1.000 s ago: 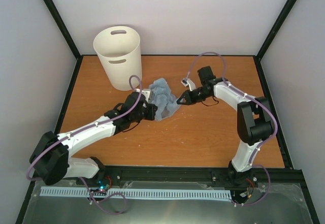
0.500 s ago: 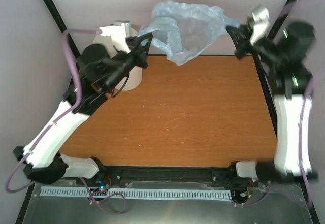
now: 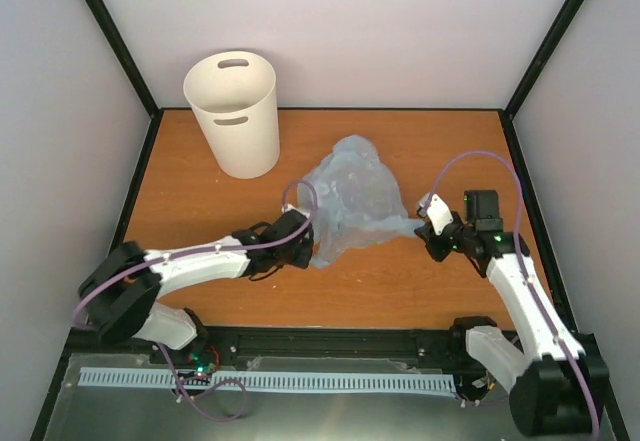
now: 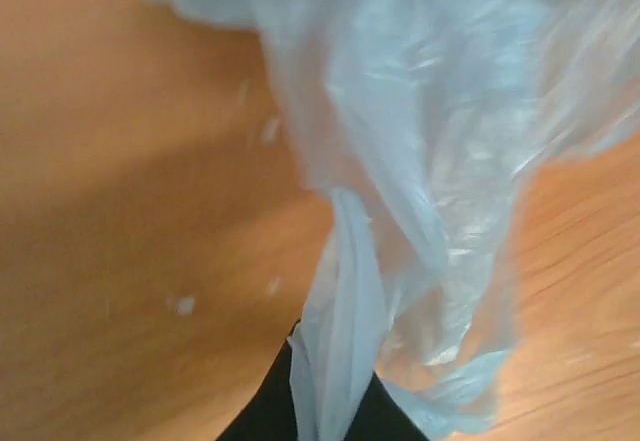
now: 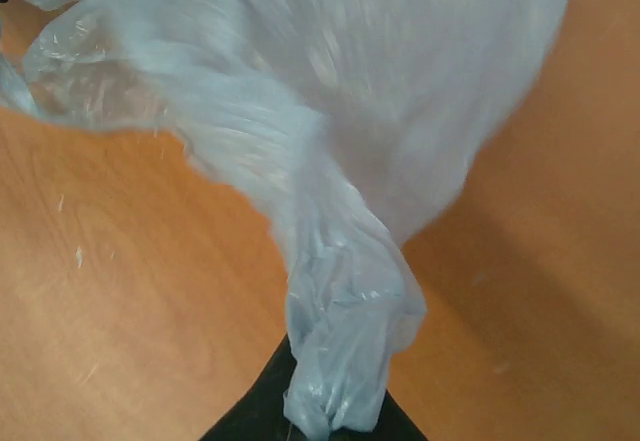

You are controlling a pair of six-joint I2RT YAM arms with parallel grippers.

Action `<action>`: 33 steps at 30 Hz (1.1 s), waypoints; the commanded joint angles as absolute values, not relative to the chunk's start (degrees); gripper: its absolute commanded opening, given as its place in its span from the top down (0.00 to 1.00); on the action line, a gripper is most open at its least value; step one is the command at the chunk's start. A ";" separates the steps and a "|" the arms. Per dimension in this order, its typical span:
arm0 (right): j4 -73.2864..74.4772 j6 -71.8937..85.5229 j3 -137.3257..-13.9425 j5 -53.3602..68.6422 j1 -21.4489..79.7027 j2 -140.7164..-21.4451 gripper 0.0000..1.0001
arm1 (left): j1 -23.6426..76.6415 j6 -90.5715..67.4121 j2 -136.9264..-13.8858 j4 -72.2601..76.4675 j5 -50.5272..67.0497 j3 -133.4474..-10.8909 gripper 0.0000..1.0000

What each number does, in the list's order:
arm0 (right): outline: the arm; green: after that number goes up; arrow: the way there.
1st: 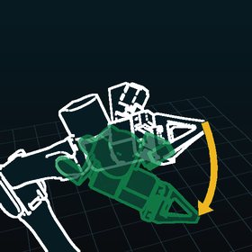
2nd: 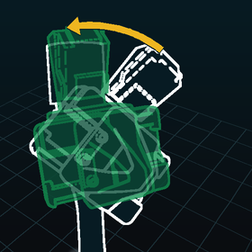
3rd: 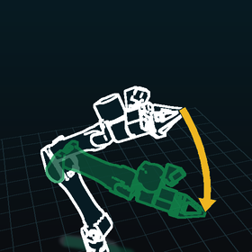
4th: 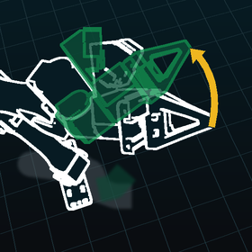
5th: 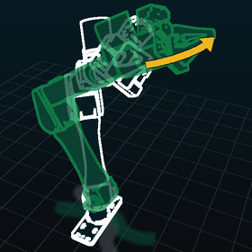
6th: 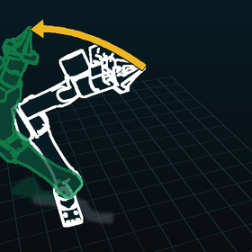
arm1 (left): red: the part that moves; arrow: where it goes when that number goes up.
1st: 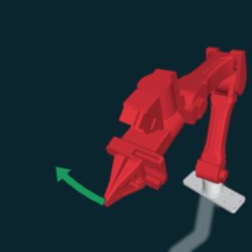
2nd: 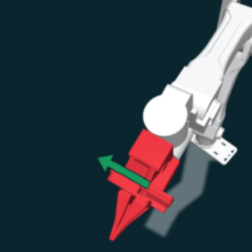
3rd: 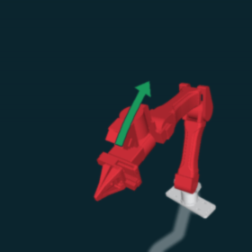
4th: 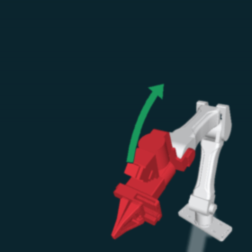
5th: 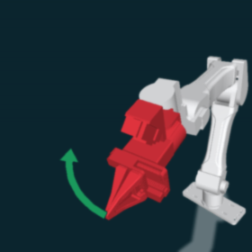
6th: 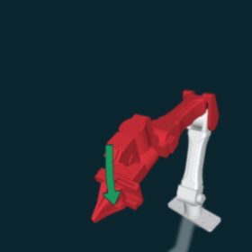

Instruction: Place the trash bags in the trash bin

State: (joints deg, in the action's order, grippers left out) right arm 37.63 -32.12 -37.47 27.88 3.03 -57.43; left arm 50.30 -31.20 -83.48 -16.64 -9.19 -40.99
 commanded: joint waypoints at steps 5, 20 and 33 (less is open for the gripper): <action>40.19 -44.07 -41.11 29.11 2.93 -53.65 0.80 | 50.96 -31.47 -74.03 -9.00 -13.14 -45.90 1.00; 53.43 -47.73 -57.61 25.73 5.20 -61.11 0.16 | 50.97 -28.87 -69.49 -7.89 -11.68 -45.14 0.99; 50.10 -42.86 -55.57 20.16 9.04 -76.29 0.13 | 50.97 -28.14 -69.16 -6.46 -11.26 -42.88 0.99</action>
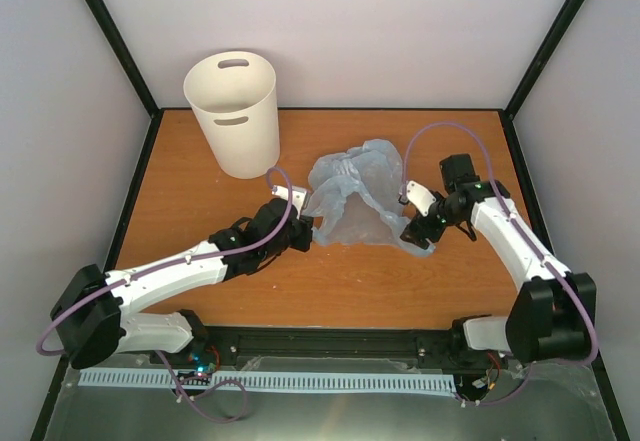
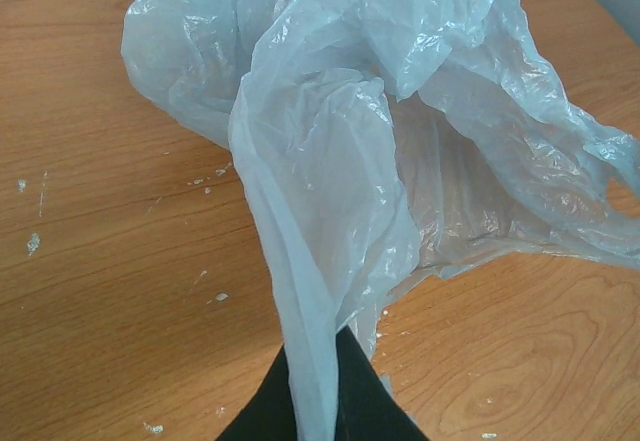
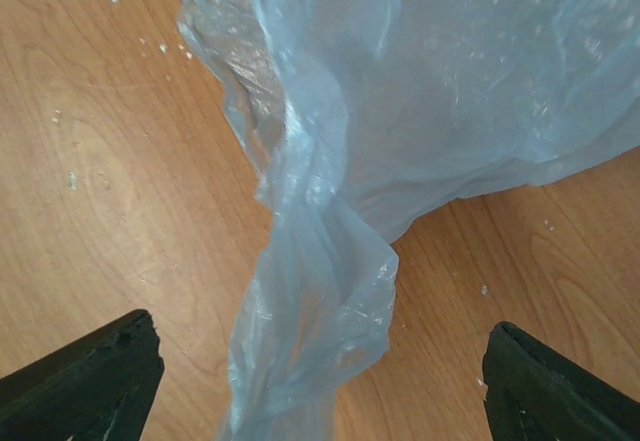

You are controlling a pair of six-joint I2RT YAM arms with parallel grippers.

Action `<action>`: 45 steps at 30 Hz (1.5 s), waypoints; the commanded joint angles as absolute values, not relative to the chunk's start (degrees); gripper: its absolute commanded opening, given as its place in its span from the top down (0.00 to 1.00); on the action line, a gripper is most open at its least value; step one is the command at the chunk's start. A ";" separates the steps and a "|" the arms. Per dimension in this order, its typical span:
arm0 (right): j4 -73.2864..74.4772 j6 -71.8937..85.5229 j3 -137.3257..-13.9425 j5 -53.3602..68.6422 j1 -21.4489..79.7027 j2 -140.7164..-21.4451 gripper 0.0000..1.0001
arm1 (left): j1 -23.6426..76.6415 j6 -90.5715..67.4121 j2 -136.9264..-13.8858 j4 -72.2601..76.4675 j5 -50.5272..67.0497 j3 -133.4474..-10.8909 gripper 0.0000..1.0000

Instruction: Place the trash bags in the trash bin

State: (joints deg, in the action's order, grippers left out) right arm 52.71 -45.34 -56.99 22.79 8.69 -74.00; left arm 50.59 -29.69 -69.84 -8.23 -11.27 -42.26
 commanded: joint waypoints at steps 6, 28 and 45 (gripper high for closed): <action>49.29 -40.06 -54.94 20.19 9.05 -80.22 0.51 | 50.97 -30.67 -69.63 -8.55 -8.53 -44.21 0.97; 43.05 -32.98 -49.40 28.17 9.05 -73.86 0.97 | 50.96 -39.26 -69.32 11.35 -3.17 -27.60 0.49; 53.89 -19.17 -124.07 27.56 5.19 -77.59 0.97 | 53.89 -14.14 -77.80 -14.71 -18.55 -99.17 0.99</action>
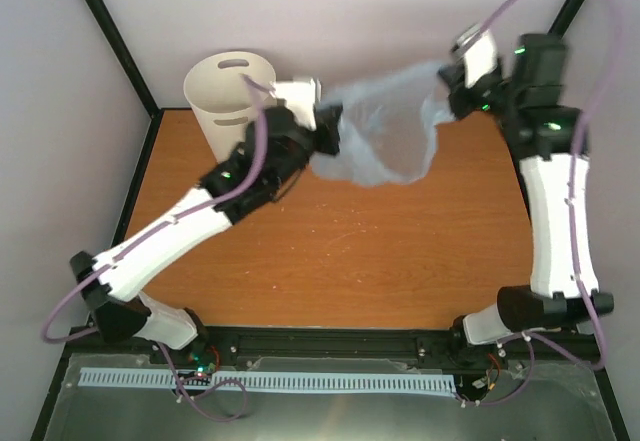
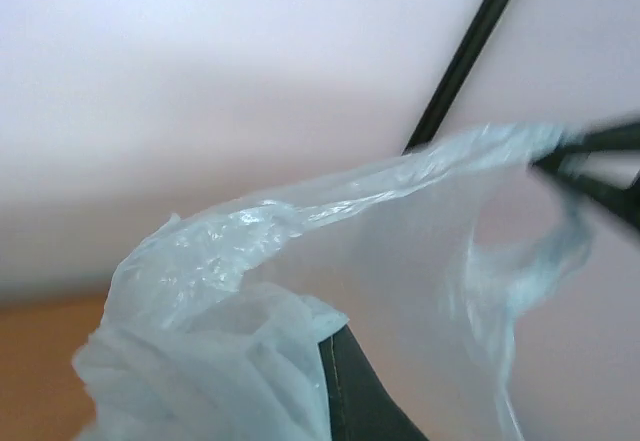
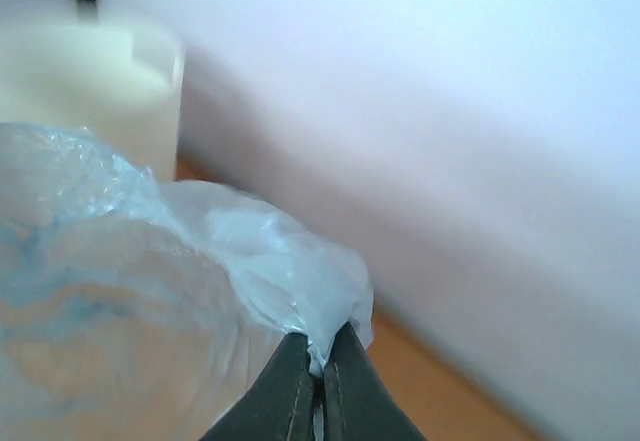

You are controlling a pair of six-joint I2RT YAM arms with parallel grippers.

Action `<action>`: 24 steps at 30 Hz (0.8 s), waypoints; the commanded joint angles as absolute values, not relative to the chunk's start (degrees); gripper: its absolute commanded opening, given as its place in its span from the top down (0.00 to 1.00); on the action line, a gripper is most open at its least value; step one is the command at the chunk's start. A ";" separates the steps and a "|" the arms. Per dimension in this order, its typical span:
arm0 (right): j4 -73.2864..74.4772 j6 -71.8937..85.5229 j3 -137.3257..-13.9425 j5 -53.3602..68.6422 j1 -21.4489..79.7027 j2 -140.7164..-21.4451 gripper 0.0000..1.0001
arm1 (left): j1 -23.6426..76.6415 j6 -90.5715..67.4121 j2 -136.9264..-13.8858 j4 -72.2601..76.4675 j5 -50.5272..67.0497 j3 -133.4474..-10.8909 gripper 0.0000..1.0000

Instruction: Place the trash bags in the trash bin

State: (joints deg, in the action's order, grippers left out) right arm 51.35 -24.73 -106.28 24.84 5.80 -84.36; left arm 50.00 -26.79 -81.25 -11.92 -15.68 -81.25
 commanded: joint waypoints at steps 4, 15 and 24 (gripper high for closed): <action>38.02 -19.09 -105.97 27.24 5.19 -59.72 0.97 | 56.00 -14.00 -74.40 -9.35 -11.71 -92.57 0.99; 31.93 -29.49 -46.28 26.35 5.10 -55.03 0.97 | 53.36 -26.94 -83.67 -5.17 -16.68 -54.17 0.99; 35.15 -31.11 -44.87 29.86 5.19 -51.12 0.97 | 54.14 -27.21 -80.72 -10.80 -17.13 -55.99 0.99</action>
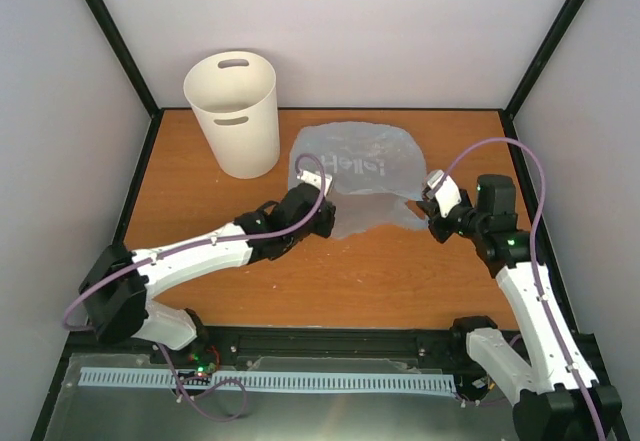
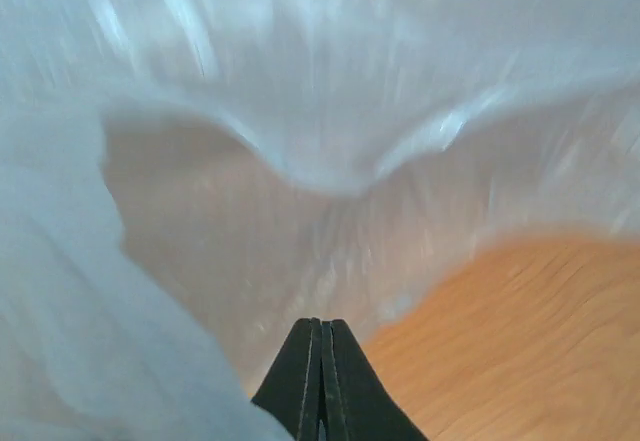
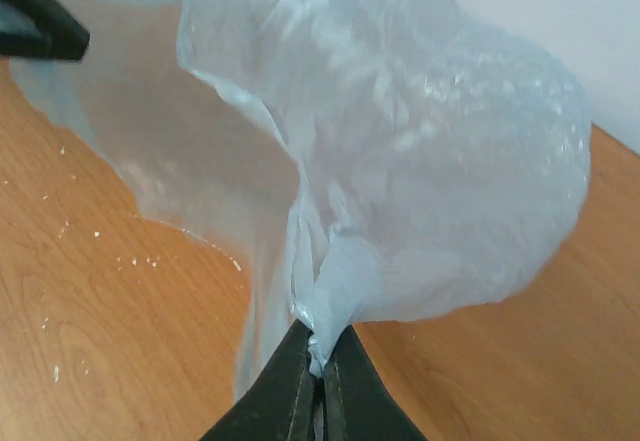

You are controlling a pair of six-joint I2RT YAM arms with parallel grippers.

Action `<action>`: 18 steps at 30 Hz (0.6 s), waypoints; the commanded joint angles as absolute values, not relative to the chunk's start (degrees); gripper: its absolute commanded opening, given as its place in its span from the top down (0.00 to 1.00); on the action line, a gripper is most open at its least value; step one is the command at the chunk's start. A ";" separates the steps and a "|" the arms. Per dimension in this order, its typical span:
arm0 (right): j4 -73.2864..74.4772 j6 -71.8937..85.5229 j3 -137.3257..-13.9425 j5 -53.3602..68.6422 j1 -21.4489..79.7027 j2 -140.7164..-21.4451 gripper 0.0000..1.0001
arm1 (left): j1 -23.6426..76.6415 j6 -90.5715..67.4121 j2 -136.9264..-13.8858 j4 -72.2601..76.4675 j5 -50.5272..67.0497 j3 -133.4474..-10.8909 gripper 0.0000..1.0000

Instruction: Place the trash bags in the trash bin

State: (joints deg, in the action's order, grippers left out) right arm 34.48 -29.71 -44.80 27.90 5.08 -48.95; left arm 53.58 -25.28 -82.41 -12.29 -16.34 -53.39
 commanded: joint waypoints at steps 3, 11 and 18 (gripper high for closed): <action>34.96 -29.91 -45.58 28.26 5.14 -51.83 0.97 | 54.14 -28.11 -79.82 -12.17 -16.18 -55.78 0.99; 32.11 -23.46 -55.18 23.84 5.19 -64.37 0.97 | 47.69 -29.14 -89.26 -14.04 -12.48 -65.03 0.99; 51.07 -16.52 -110.63 20.67 6.77 -85.05 0.97 | 44.95 -19.73 -111.40 -40.58 -12.09 -136.42 0.99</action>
State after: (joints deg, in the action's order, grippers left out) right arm 44.29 -21.78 -82.59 23.16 5.85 -81.78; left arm 45.01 -26.13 -106.65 -27.11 -12.45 -97.10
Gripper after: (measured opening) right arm 0.030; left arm 0.012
